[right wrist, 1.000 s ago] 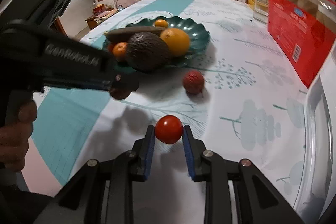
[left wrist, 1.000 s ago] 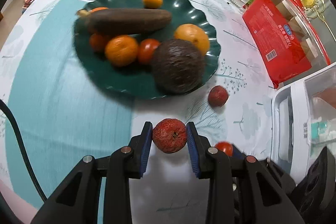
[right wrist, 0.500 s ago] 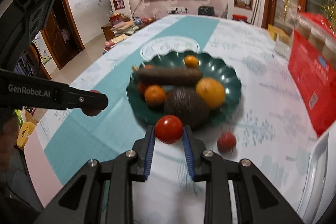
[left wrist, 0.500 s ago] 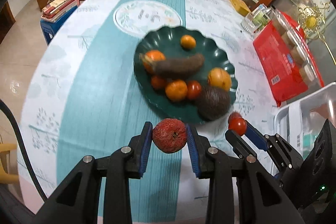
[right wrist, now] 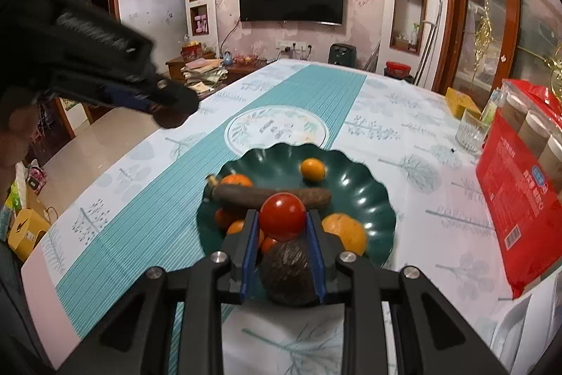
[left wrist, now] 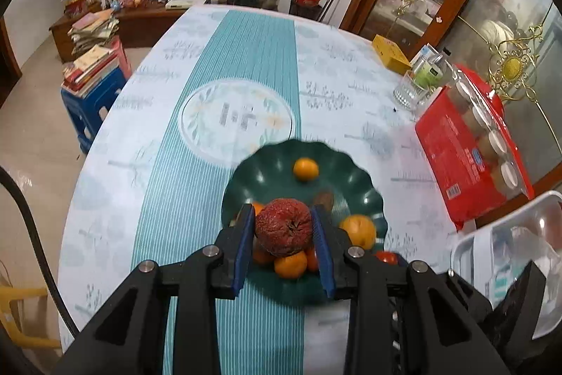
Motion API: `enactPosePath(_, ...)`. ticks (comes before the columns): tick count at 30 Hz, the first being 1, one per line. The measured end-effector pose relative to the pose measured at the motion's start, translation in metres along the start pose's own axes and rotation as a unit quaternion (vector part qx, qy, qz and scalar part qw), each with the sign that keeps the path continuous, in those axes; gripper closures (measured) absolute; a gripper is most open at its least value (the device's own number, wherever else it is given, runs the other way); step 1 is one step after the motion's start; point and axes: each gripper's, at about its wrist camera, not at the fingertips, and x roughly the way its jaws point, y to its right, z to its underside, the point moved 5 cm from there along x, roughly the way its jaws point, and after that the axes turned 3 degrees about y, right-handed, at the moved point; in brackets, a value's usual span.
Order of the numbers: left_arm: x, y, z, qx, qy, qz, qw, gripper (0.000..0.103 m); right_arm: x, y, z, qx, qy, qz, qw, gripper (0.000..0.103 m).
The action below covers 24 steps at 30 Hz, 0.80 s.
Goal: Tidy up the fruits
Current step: 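Carry the lychee and cherry tomato onto the green plate with both tools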
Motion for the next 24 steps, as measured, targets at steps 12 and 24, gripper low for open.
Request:
enactPosePath(12, 0.073, 0.011, 0.008, -0.002, -0.026, 0.031, 0.9992, 0.072, 0.031, 0.022, 0.014, 0.045, -0.019, 0.004, 0.999, 0.076)
enactPosePath(24, 0.112, 0.014, 0.018, -0.009, -0.058, 0.035, 0.9977, 0.065, 0.048, 0.022, 0.026, 0.066, -0.033, -0.011, 0.997, 0.075)
